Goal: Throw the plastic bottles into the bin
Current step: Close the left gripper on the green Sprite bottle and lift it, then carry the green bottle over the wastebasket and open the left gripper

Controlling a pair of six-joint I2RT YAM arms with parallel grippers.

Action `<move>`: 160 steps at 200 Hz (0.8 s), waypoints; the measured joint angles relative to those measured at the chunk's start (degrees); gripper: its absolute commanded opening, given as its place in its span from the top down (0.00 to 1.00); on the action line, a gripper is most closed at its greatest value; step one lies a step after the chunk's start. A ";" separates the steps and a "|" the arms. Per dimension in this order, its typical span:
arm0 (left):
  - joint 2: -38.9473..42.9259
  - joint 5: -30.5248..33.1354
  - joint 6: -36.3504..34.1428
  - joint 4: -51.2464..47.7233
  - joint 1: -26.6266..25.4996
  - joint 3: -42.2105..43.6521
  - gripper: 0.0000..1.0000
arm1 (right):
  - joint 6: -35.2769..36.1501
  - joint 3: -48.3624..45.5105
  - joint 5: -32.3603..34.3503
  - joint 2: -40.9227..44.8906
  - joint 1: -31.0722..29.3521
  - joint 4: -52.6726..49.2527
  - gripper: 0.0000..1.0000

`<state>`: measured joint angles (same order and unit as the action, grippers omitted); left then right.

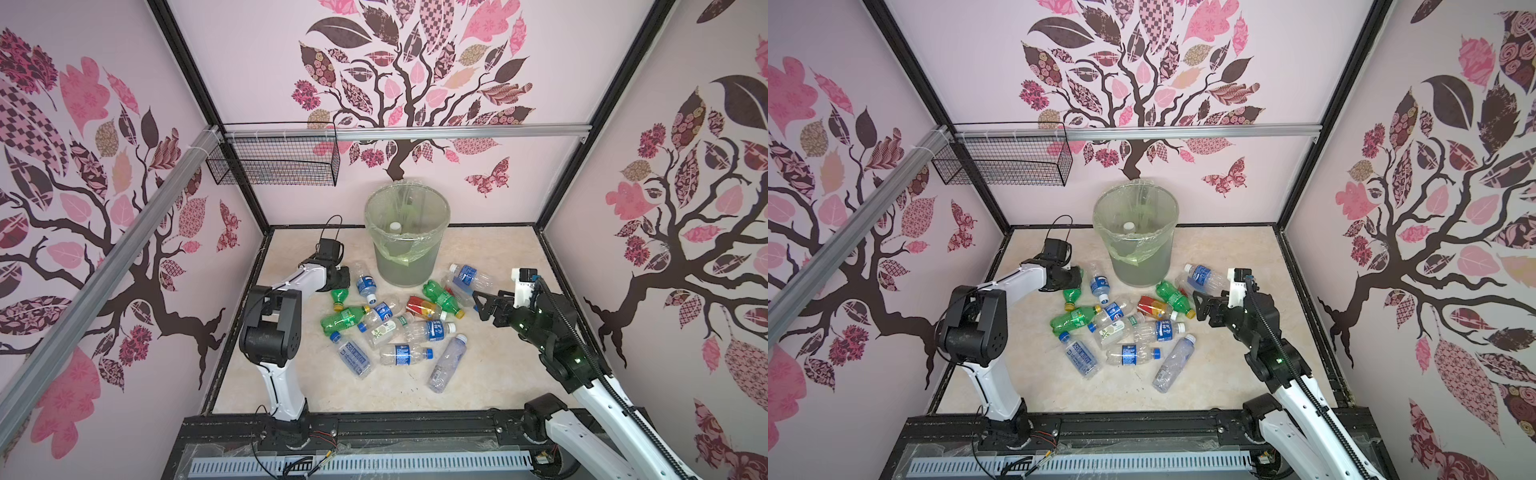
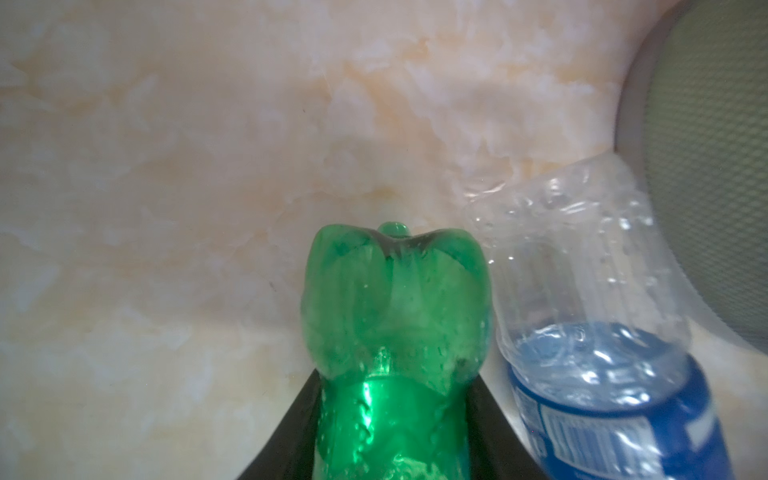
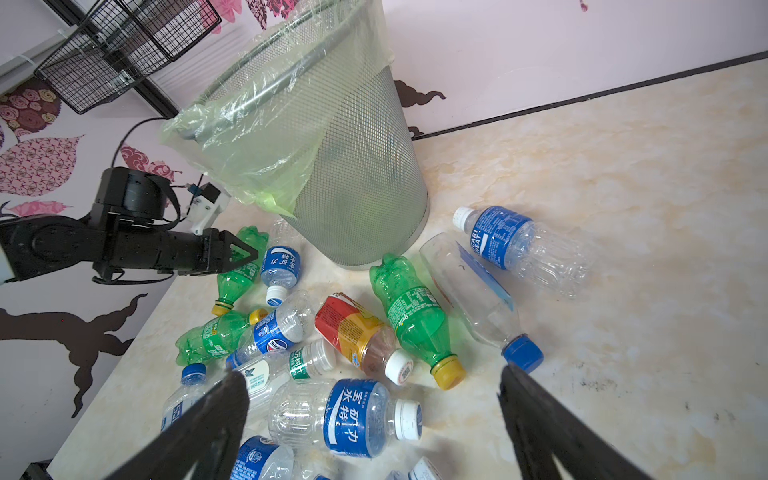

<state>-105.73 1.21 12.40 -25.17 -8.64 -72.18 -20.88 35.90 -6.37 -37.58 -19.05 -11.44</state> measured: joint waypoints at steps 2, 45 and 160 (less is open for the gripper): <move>0.35 -0.02 0.02 0.00 0.00 0.09 0.62 | 0.00 0.00 0.02 0.00 0.00 0.00 0.04; 17.18 -1.92 2.67 1.25 1.05 5.81 0.62 | -0.37 -0.66 0.39 -0.11 0.00 -0.44 0.04; 57.42 -21.18 8.09 8.63 3.72 20.17 0.60 | -0.37 -0.72 0.13 -1.46 0.00 -1.01 0.04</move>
<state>-48.31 -19.97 20.49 -16.53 -4.93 -52.01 -21.26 35.18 -6.24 -39.05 -19.05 -12.45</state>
